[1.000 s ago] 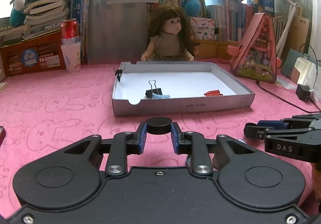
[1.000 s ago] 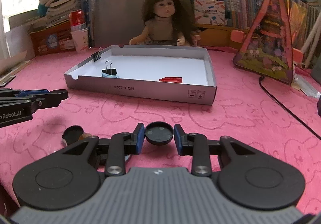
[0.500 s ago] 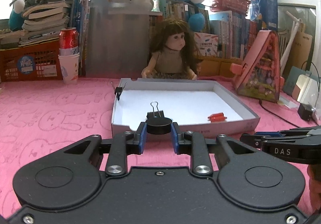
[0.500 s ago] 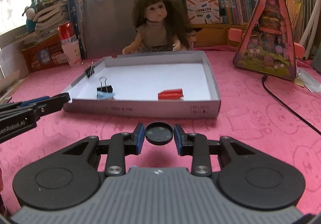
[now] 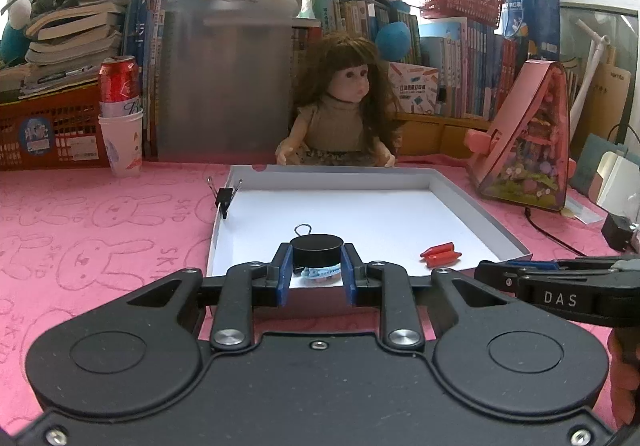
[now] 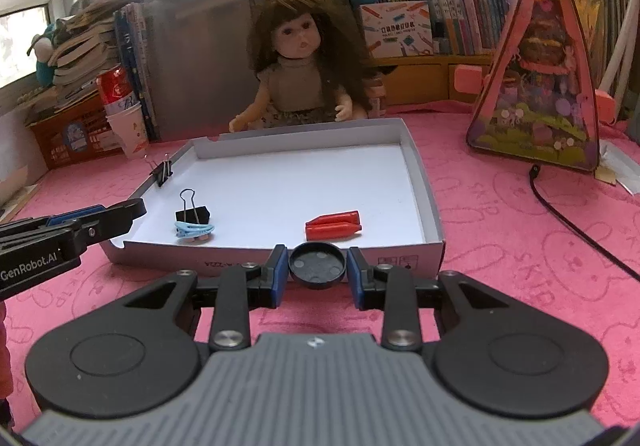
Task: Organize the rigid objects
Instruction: 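Carry both black caps over the tray and lower them with both tools, then open the left tool to release its black cap while the right tool releases its cap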
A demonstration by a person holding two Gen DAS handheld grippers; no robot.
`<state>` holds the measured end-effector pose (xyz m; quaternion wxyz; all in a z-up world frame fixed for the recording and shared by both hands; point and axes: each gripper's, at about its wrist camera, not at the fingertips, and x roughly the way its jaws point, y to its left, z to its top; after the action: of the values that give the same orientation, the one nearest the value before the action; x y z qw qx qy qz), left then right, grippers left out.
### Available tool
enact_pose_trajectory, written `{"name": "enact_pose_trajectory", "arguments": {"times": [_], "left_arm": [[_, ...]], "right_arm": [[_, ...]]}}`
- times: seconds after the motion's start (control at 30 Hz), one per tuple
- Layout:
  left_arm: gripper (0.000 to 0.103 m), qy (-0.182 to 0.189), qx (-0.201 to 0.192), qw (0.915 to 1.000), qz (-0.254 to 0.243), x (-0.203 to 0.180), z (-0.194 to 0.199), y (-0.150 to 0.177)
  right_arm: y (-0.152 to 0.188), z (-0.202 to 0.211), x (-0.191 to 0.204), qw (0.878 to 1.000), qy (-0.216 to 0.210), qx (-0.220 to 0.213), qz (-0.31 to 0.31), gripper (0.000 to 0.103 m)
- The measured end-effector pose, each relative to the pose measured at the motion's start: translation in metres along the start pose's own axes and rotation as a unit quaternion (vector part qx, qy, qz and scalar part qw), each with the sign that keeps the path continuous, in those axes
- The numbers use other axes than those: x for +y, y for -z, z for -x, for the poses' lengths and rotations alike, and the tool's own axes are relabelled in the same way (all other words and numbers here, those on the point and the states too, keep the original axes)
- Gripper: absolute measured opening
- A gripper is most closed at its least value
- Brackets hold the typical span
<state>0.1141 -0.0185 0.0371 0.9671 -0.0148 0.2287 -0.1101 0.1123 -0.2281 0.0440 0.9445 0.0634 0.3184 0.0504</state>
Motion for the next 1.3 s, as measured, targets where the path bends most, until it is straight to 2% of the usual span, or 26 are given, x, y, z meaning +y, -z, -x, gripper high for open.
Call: {"name": "enact_pose_trajectory", "arguments": {"times": [0.33,0.57,0.73,0.93,0.97,1.0,1.13,1.3], "left_arm": [[0.024,-0.008,0.001,0.9999,0.007,0.002,-0.002,-0.001],[0.024,0.001,0.016,0.9991,0.039,0.014,-0.011,-0.011],[0.024,-0.006,0.025,0.9985,0.048,0.022,-0.019,-0.021],[0.023,0.039,0.076,0.9940,0.069,0.037,-0.039,-0.042],[0.022,0.040,0.082,0.9935,0.069,0.039,-0.043,-0.046],[0.013,0.041,0.089,0.9929,0.067,0.039,-0.048,-0.051],[0.012,0.056,0.116,0.9887,0.078,0.041,-0.069,-0.064],[0.012,0.053,0.141,0.9861,0.072,0.035,-0.087,-0.065]], "right_arm": [[0.001,0.002,-0.002,1.000,-0.007,-0.007,-0.001,0.036],[-0.011,0.000,-0.003,1.000,-0.019,-0.019,0.004,0.036],[-0.018,-0.007,-0.006,0.999,-0.037,-0.015,-0.001,0.036],[-0.036,-0.024,-0.012,0.998,-0.053,0.016,-0.020,0.036],[-0.040,-0.027,-0.014,0.998,-0.055,0.020,-0.026,0.036],[-0.045,-0.030,-0.016,0.997,-0.058,0.025,-0.033,0.036],[-0.064,-0.045,-0.025,0.995,-0.065,0.047,-0.060,0.036],[-0.073,-0.062,-0.033,0.992,-0.065,0.068,-0.084,0.036]]}}
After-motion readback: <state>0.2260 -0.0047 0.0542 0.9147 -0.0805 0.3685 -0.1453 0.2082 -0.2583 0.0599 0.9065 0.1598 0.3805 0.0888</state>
